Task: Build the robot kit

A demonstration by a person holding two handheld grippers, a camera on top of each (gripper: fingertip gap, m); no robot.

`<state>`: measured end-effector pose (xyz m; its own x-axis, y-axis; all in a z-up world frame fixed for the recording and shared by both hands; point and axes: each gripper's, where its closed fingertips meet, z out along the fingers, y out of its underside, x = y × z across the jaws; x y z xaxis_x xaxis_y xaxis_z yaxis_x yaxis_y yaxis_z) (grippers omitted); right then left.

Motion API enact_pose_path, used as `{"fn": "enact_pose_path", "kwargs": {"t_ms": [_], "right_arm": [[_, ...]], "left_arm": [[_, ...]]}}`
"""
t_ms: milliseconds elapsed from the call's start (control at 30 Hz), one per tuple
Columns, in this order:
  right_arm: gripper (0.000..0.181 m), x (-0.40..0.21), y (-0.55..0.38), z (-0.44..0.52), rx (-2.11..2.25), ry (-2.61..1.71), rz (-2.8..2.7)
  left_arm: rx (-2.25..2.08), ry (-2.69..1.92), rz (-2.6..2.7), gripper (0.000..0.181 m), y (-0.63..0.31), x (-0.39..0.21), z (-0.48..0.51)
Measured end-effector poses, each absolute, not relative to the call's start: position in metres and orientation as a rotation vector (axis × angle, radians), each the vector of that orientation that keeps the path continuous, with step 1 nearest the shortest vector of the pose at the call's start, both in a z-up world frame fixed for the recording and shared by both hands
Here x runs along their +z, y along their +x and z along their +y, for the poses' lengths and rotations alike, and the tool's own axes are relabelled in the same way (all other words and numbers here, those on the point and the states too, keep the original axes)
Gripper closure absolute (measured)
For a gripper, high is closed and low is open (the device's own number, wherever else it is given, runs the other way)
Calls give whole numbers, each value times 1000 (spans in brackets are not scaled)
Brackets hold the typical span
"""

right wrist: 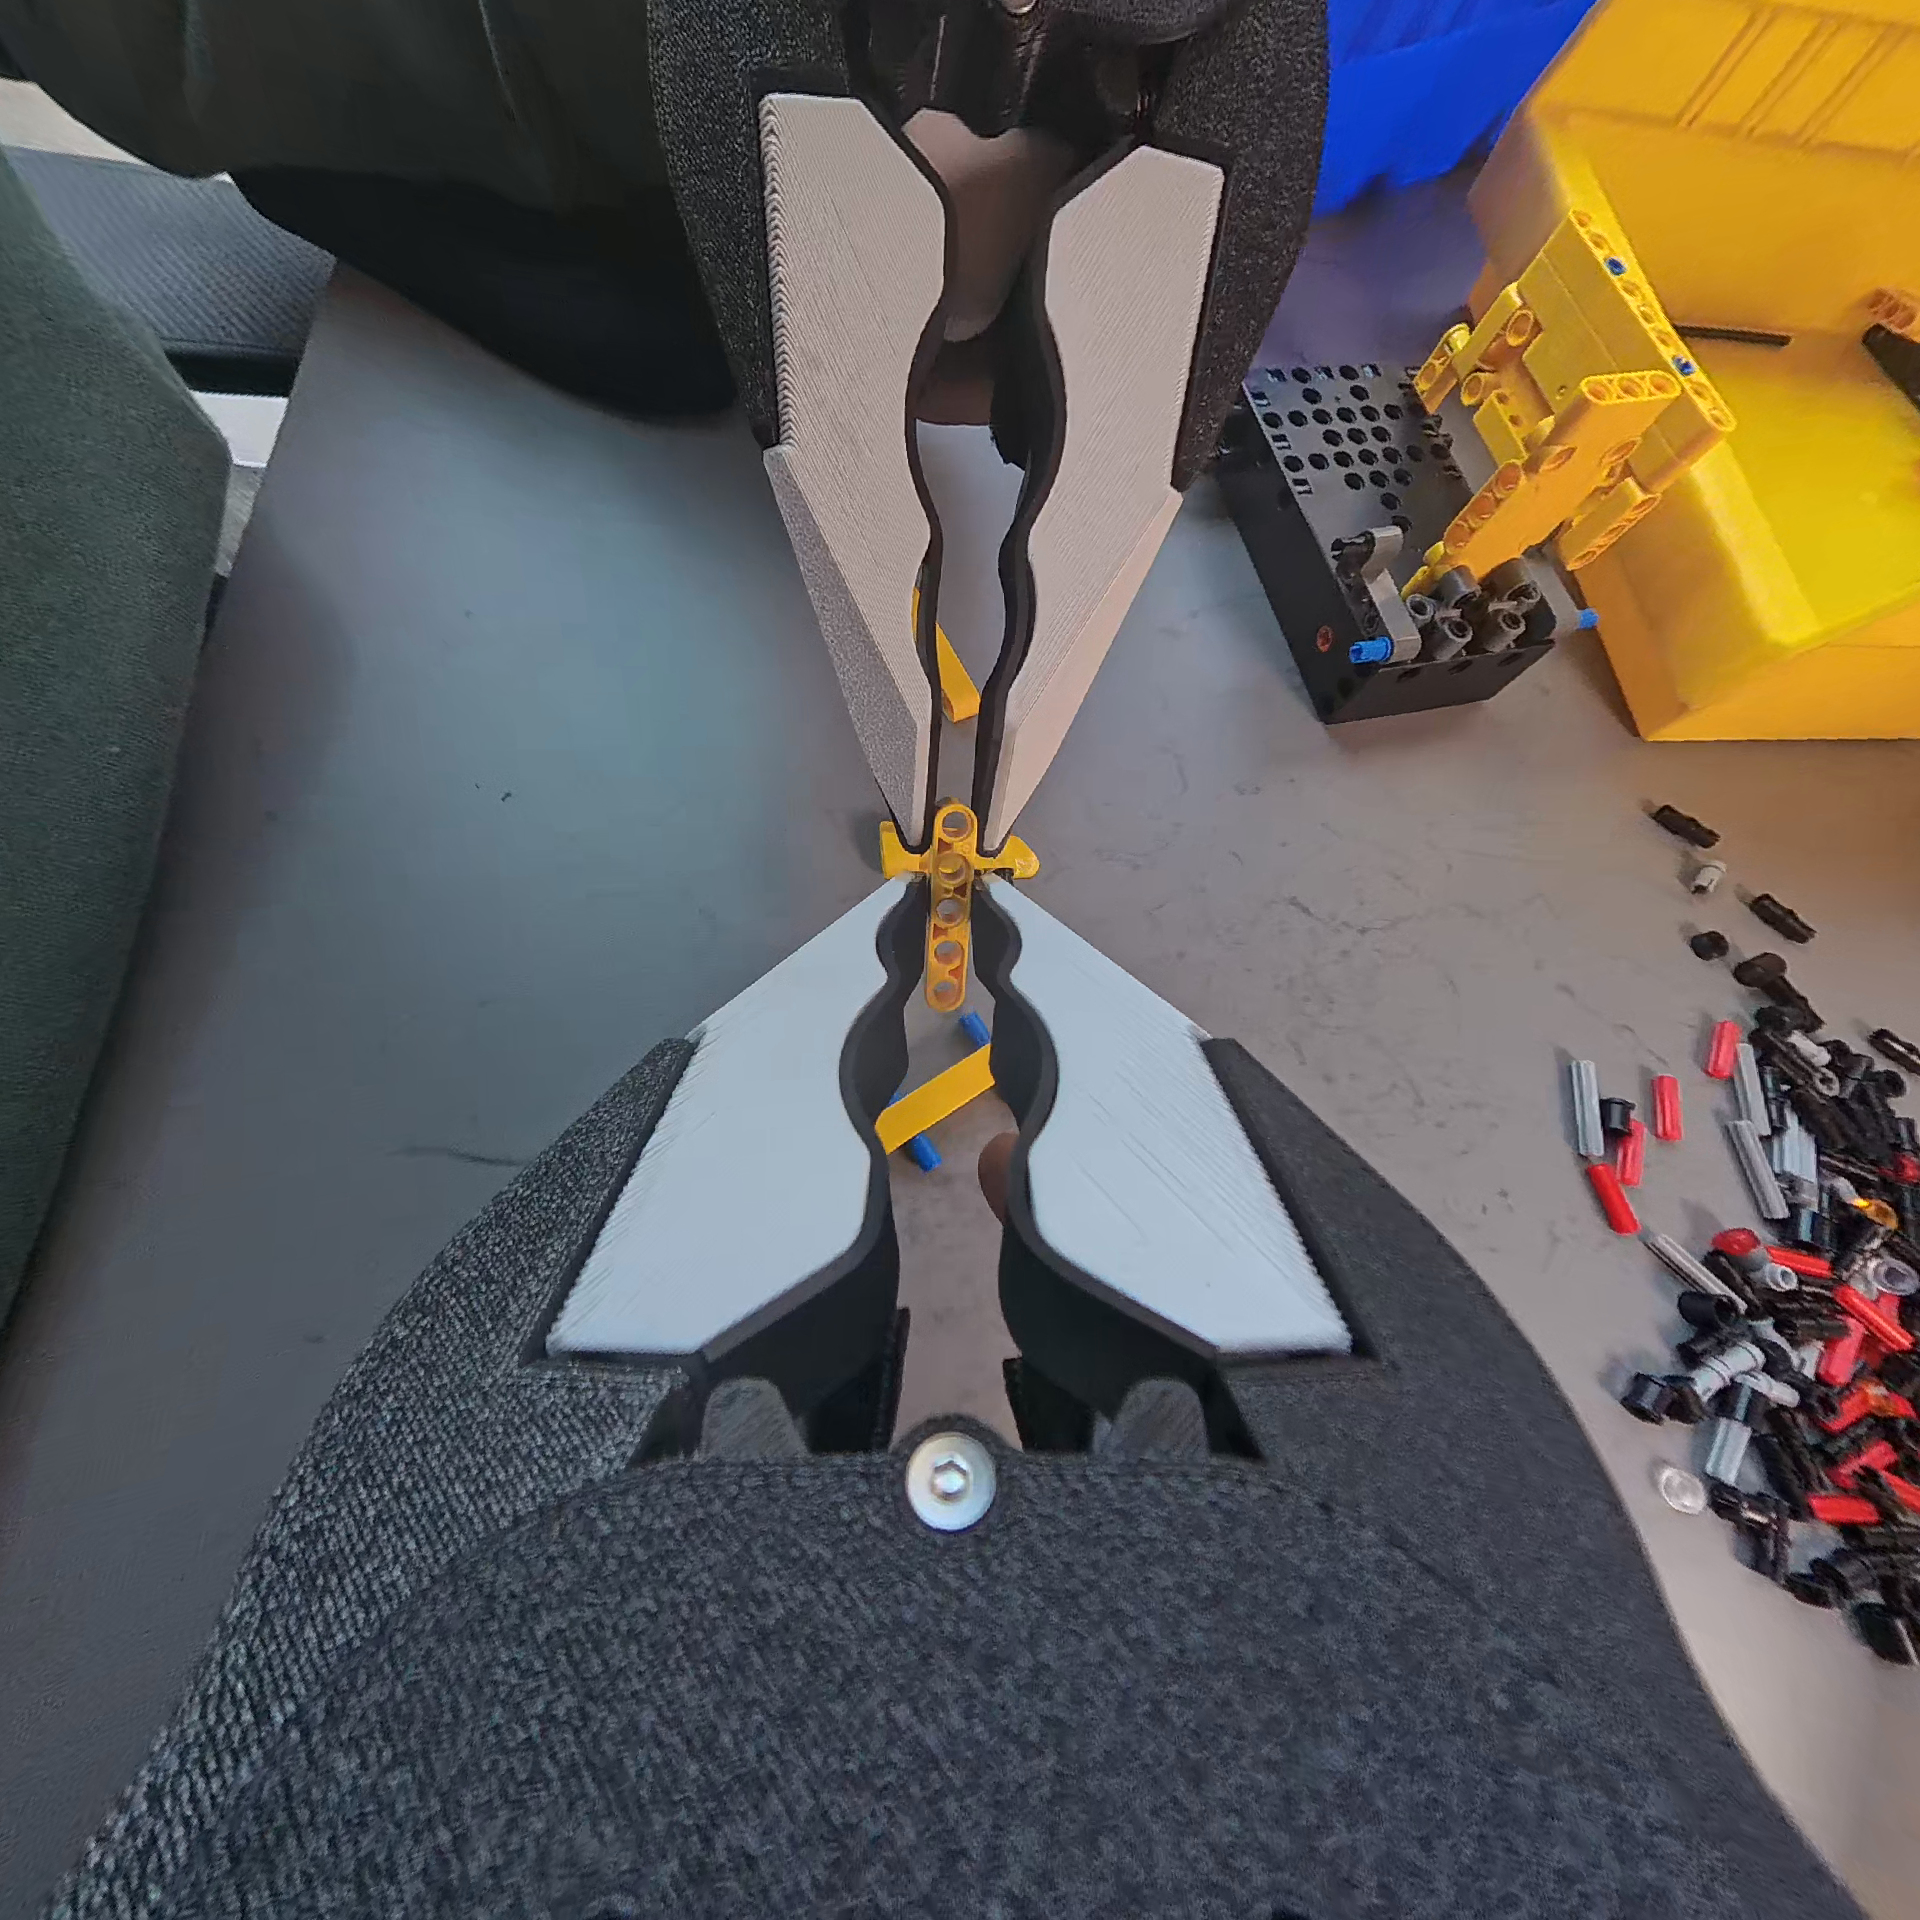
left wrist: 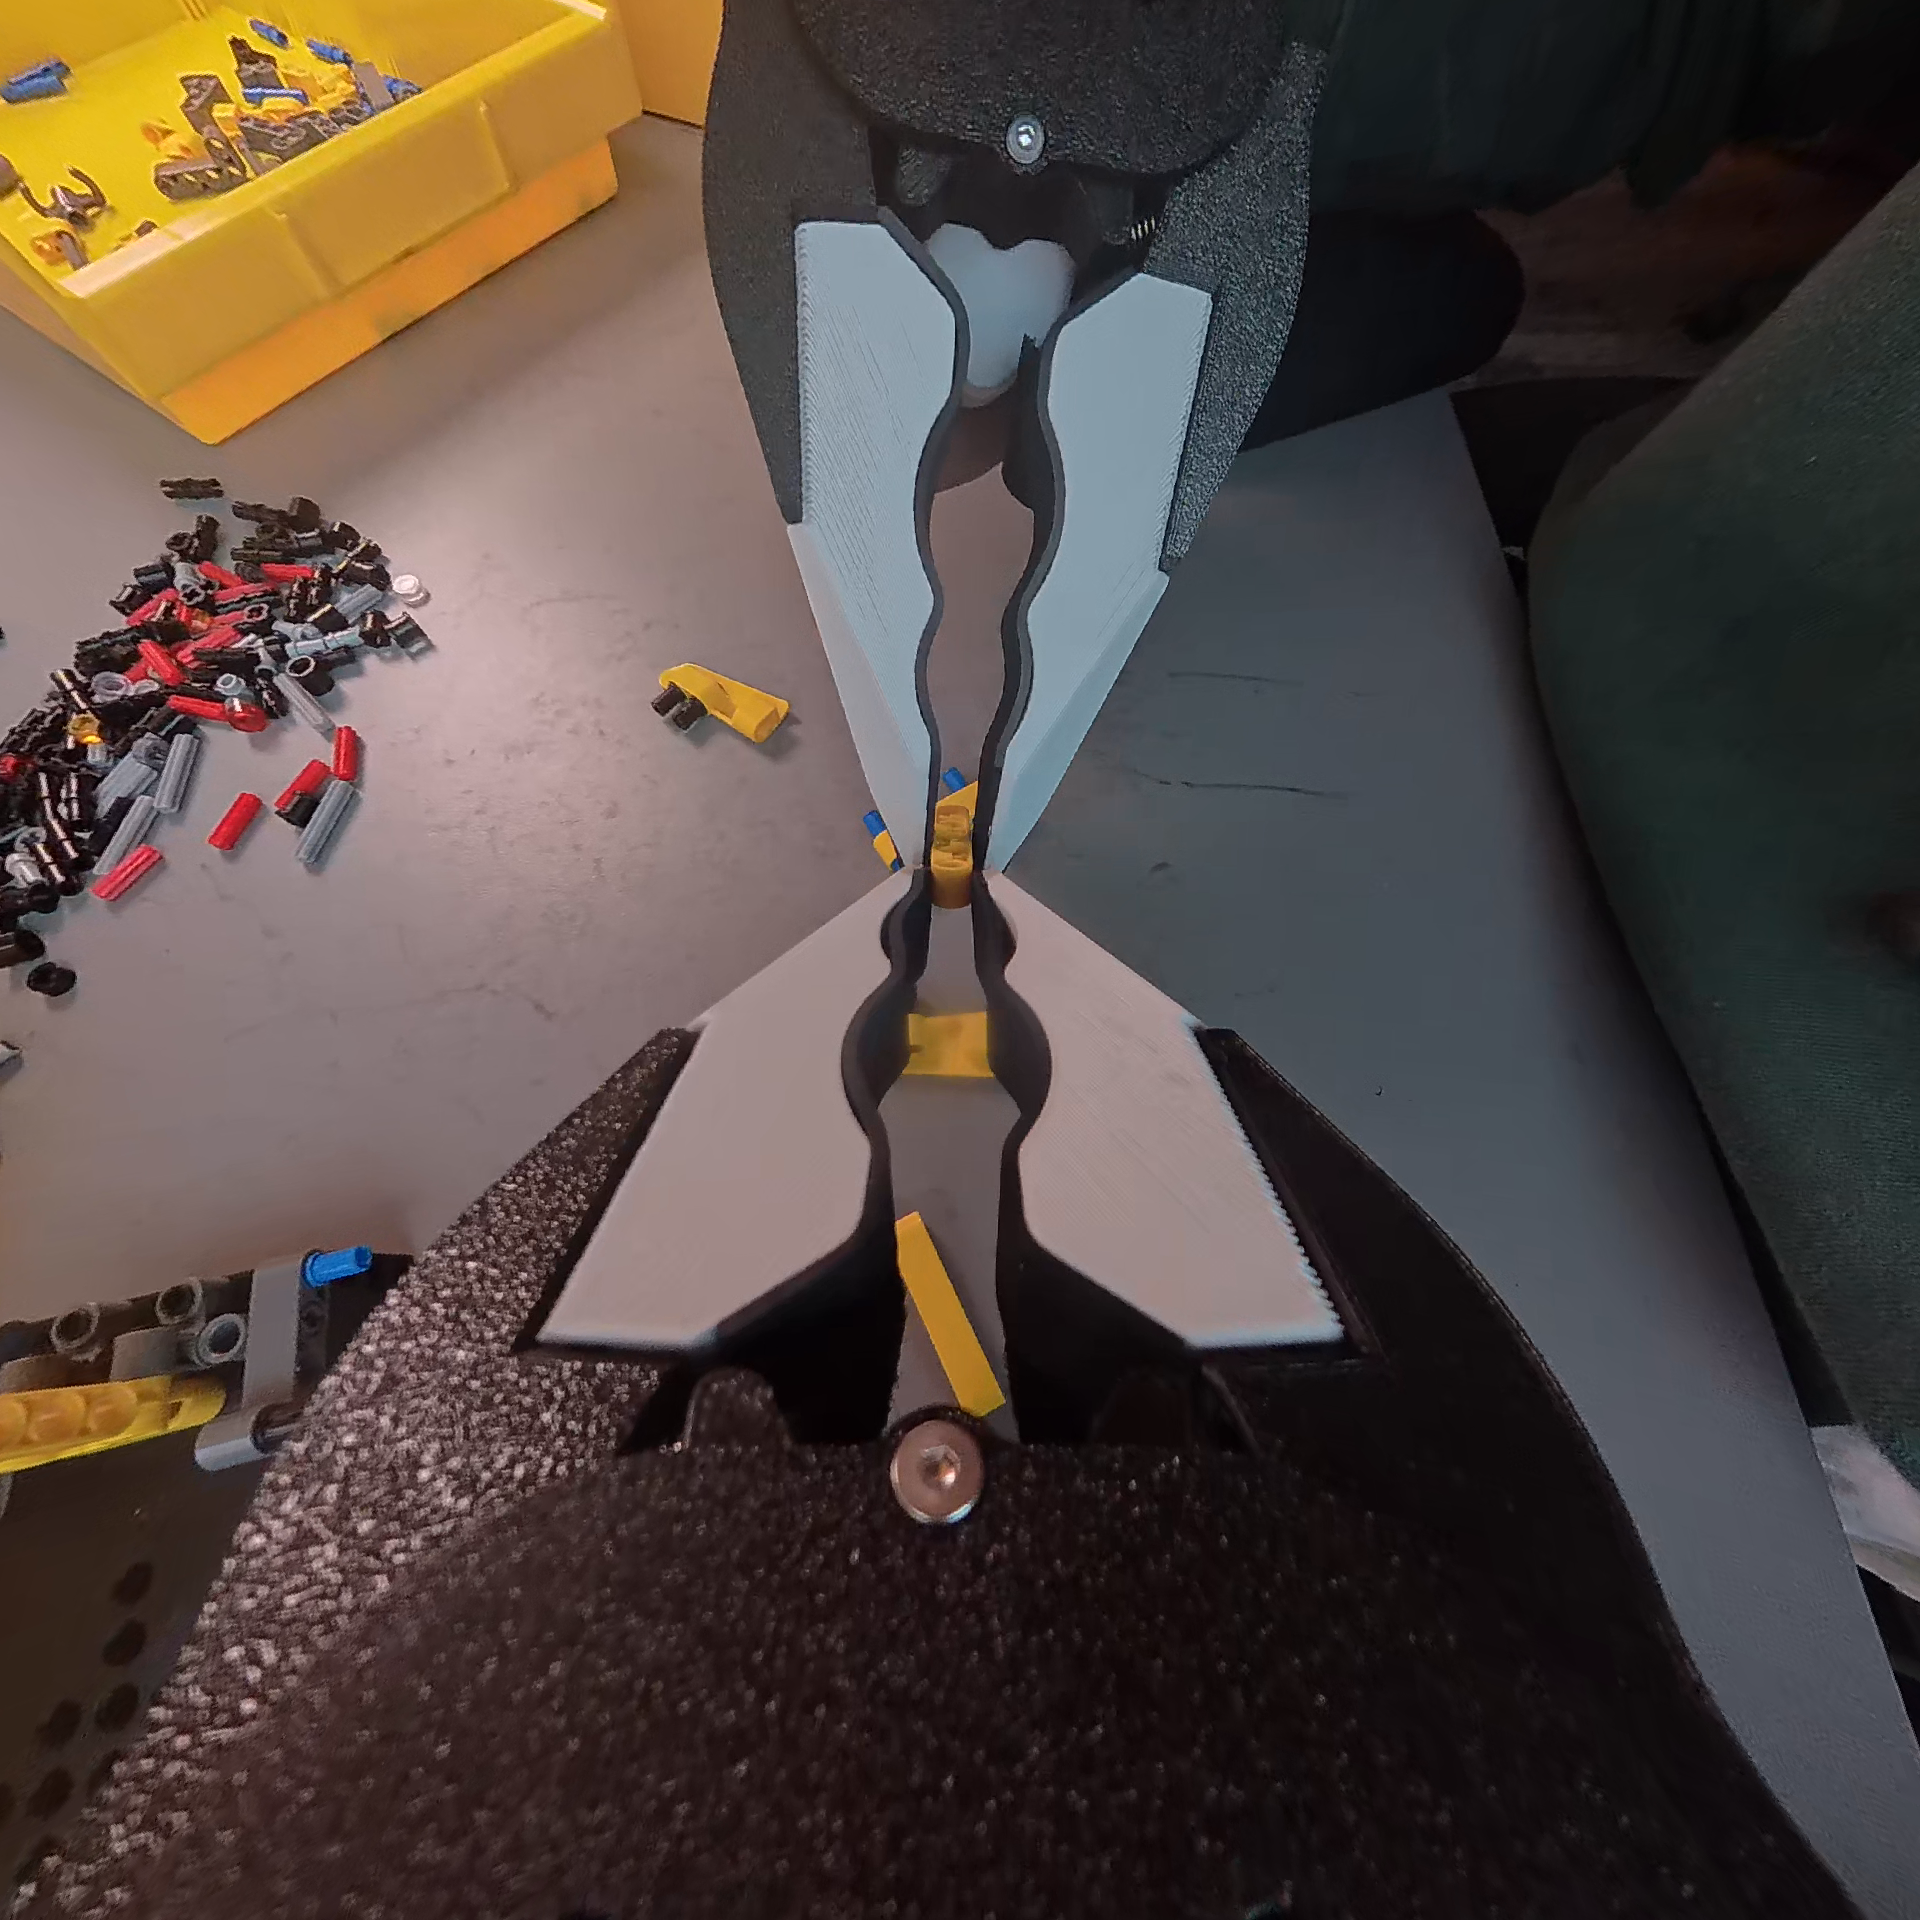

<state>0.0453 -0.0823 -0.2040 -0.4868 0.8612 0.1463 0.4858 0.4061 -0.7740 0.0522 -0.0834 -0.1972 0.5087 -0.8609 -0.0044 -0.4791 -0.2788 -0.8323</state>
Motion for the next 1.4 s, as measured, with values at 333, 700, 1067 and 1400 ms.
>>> {"fn": "enact_pose_path", "kwargs": {"t_ms": [333, 700, 1067, 1400], "right_arm": [[174, -188, 43, -60, 1136, -1204, -1933], [174, -172, 51, -22, 1231, -1300, -1732], [174, -176, 50, -20, 1208, -1313, -1732], [174, -181, 50, -21, 1193, -1336, -1744]], "left_arm": [[-662, -2001, 919, 161, 29, -196, -72], [-685, -2269, 877, 153, 23, -235, -79], [-565, -2234, 1019, 148, 38, -238, -82], [-482, -2217, 1013, 161, 32, -239, -74]]}}
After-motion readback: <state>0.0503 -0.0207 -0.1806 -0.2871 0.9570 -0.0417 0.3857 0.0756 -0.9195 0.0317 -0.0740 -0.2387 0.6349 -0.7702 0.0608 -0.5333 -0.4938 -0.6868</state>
